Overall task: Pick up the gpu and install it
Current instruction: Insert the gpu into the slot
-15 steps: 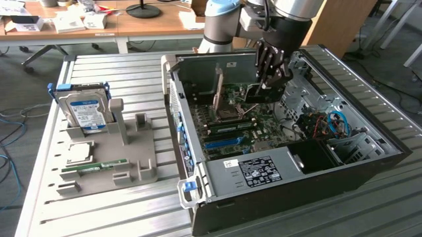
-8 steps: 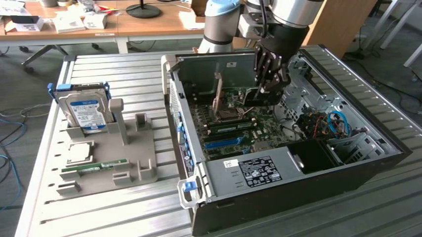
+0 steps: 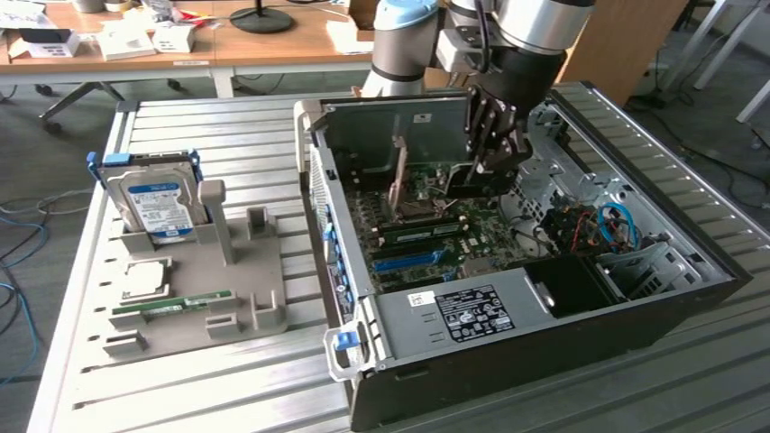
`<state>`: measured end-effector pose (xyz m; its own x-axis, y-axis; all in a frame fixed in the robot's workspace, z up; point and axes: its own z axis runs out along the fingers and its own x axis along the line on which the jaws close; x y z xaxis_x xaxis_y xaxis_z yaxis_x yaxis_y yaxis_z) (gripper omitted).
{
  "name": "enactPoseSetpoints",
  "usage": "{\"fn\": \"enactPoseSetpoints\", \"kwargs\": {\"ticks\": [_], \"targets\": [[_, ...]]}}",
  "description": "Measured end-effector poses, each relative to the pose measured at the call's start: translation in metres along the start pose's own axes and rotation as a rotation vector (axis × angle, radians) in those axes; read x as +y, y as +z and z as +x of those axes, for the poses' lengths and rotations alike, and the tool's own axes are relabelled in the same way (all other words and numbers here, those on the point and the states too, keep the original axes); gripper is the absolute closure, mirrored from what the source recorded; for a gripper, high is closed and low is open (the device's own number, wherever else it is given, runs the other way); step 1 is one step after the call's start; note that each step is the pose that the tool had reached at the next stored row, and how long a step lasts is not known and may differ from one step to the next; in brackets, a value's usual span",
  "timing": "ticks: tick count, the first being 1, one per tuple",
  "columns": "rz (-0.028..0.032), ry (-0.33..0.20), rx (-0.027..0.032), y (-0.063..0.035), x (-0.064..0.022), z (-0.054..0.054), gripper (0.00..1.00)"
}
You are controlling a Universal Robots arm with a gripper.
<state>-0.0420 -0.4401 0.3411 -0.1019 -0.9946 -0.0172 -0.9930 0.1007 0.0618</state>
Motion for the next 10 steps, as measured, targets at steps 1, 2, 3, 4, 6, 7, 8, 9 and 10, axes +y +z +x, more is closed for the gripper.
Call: {"fn": "enactPoseSetpoints", "kwargs": {"ticks": [1, 2, 3, 4, 6, 7, 8, 9, 10], "targets": [[0.0000, 0.000, 0.0001, -0.0001, -0.0002, 0.001, 0.74], [0.0000, 0.000, 0.0000, -0.0001, -0.0003, 0.003, 0.74], [0.0000, 0.000, 0.0001, -0.0001, -0.0005, 0.005, 0.74], [0.0000, 0.000, 0.0000, -0.0001, -0.0006, 0.007, 0.74], [0.0000, 0.000, -0.0001, -0.0002, -0.0009, 0.010, 0.74], [0.0000, 0.000, 0.0000, -0.0002, -0.0011, 0.012, 0.74], [0.0000, 0.000, 0.0000, -0.0003, -0.0012, 0.013, 0.74], [0.0000, 0.000, 0.0000, -0.0003, -0.0013, 0.014, 0.74], [0.0000, 0.000, 0.0000, -0.0003, -0.0012, 0.015, 0.74]]}}
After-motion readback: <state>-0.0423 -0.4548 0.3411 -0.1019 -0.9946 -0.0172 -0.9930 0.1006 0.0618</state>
